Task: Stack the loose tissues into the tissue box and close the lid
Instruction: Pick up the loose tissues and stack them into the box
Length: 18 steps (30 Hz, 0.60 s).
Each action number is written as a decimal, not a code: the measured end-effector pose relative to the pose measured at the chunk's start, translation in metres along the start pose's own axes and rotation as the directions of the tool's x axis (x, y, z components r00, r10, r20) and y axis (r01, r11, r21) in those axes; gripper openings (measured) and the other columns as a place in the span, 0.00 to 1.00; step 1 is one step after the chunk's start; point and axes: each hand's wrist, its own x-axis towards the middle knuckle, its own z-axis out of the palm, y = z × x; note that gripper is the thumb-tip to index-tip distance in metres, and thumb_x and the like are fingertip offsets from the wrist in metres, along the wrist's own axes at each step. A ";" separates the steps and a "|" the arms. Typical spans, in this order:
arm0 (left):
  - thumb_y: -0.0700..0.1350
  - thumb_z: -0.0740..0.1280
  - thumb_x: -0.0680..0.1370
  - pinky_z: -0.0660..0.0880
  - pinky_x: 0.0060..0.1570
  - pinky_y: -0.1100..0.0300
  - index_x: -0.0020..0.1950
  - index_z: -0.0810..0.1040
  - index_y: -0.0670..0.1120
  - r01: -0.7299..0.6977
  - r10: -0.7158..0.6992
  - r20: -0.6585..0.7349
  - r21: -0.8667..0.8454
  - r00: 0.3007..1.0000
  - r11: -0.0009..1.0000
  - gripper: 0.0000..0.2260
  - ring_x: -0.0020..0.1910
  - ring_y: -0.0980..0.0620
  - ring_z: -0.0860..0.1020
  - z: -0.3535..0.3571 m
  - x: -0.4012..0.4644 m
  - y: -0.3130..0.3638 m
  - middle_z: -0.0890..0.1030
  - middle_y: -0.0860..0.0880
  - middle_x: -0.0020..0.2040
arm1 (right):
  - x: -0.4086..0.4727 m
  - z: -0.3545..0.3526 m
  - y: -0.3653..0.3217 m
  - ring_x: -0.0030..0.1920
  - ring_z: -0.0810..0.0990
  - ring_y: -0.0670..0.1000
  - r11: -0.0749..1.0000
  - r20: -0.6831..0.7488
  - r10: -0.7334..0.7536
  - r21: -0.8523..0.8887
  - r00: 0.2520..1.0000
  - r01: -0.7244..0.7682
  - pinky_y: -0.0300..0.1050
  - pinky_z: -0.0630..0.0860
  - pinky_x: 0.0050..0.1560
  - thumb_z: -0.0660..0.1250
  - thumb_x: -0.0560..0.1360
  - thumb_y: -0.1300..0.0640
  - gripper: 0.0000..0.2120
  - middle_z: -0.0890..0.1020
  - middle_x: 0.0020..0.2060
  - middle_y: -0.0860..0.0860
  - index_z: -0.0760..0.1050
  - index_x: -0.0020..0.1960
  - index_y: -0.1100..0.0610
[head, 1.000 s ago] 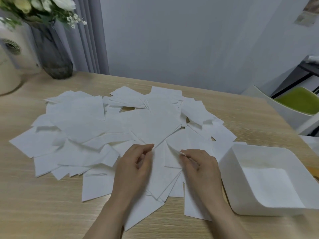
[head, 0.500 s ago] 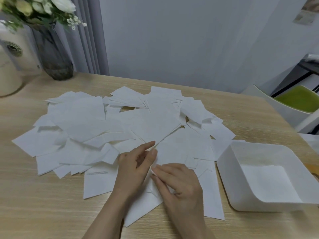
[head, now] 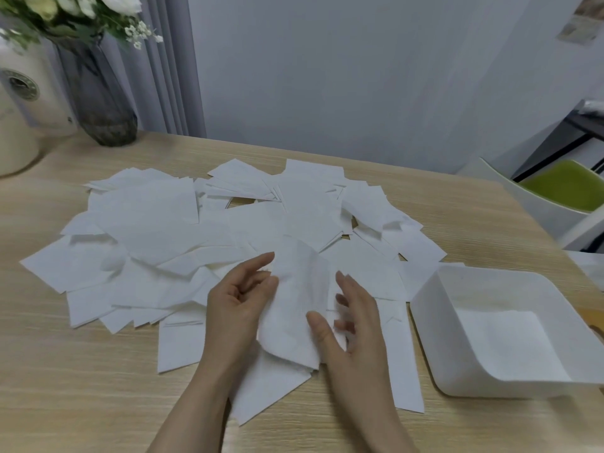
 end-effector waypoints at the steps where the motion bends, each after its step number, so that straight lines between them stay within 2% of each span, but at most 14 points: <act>1: 0.32 0.68 0.76 0.74 0.39 0.71 0.54 0.82 0.48 -0.002 0.002 -0.014 -0.008 1.000 1.000 0.13 0.36 0.62 0.79 0.000 0.000 0.001 0.81 0.56 0.35 | 0.002 0.000 -0.004 0.62 0.71 0.35 0.995 0.002 0.056 0.084 0.998 -0.056 0.31 0.72 0.55 0.70 0.73 0.43 0.26 0.70 0.65 0.36 0.65 0.68 0.35; 3: 0.32 0.68 0.77 0.74 0.37 0.72 0.54 0.82 0.47 -0.006 0.005 -0.038 -0.021 0.999 1.000 0.12 0.35 0.64 0.78 0.000 0.000 0.002 0.81 0.58 0.34 | 0.005 0.001 -0.008 0.54 0.76 0.34 0.964 0.041 0.142 0.221 0.989 -0.147 0.27 0.73 0.48 0.71 0.74 0.52 0.26 0.75 0.61 0.42 0.67 0.67 0.38; 5: 0.33 0.68 0.77 0.73 0.35 0.72 0.55 0.82 0.47 -0.005 0.004 -0.055 -0.024 0.999 1.000 0.12 0.34 0.64 0.78 0.000 0.000 0.002 0.81 0.59 0.34 | 0.007 0.002 -0.012 0.52 0.79 0.35 0.919 0.087 0.197 0.331 0.977 -0.215 0.29 0.75 0.48 0.71 0.74 0.59 0.24 0.78 0.59 0.46 0.71 0.64 0.39; 7: 0.33 0.67 0.77 0.74 0.35 0.71 0.56 0.81 0.48 0.005 -0.007 -0.053 -0.044 0.999 0.999 0.13 0.34 0.63 0.79 0.000 0.000 0.001 0.82 0.57 0.35 | 0.009 0.004 -0.014 0.52 0.80 0.36 0.882 0.093 0.232 0.400 0.968 -0.250 0.32 0.77 0.49 0.70 0.74 0.64 0.24 0.78 0.58 0.44 0.73 0.61 0.40; 10: 0.32 0.67 0.77 0.75 0.36 0.70 0.58 0.80 0.48 0.032 -0.036 -0.039 -0.089 0.999 0.996 0.14 0.34 0.61 0.79 0.000 0.000 0.001 0.82 0.56 0.35 | 0.013 0.004 -0.016 0.46 0.80 0.30 0.834 0.080 0.275 0.475 0.958 -0.279 0.26 0.75 0.41 0.68 0.74 0.70 0.25 0.77 0.57 0.41 0.73 0.63 0.45; 13: 0.32 0.67 0.77 0.75 0.35 0.71 0.58 0.81 0.47 0.054 -0.057 -0.026 -0.121 0.998 0.991 0.14 0.34 0.62 0.79 0.000 0.001 0.002 0.82 0.56 0.34 | 0.018 0.003 -0.016 0.52 0.83 0.41 0.741 0.111 0.307 0.595 0.945 -0.311 0.36 0.80 0.48 0.68 0.73 0.70 0.23 0.83 0.55 0.48 0.75 0.63 0.49; 15: 0.32 0.67 0.77 0.75 0.36 0.70 0.58 0.81 0.48 0.081 -0.083 -0.010 -0.127 0.996 0.989 0.14 0.35 0.61 0.80 0.000 0.000 0.002 0.82 0.56 0.35 | 0.021 0.001 -0.015 0.53 0.84 0.49 0.719 0.126 0.315 0.616 0.941 -0.323 0.44 0.81 0.52 0.67 0.74 0.70 0.22 0.85 0.53 0.50 0.76 0.62 0.50; 18: 0.34 0.68 0.77 0.78 0.40 0.67 0.61 0.80 0.49 0.142 -0.141 0.017 -0.136 0.990 0.980 0.16 0.40 0.56 0.82 0.000 0.001 0.001 0.84 0.50 0.41 | 0.024 0.001 -0.013 0.54 0.83 0.51 0.730 0.114 0.315 0.605 0.942 -0.317 0.46 0.80 0.55 0.65 0.74 0.72 0.20 0.85 0.52 0.51 0.79 0.59 0.52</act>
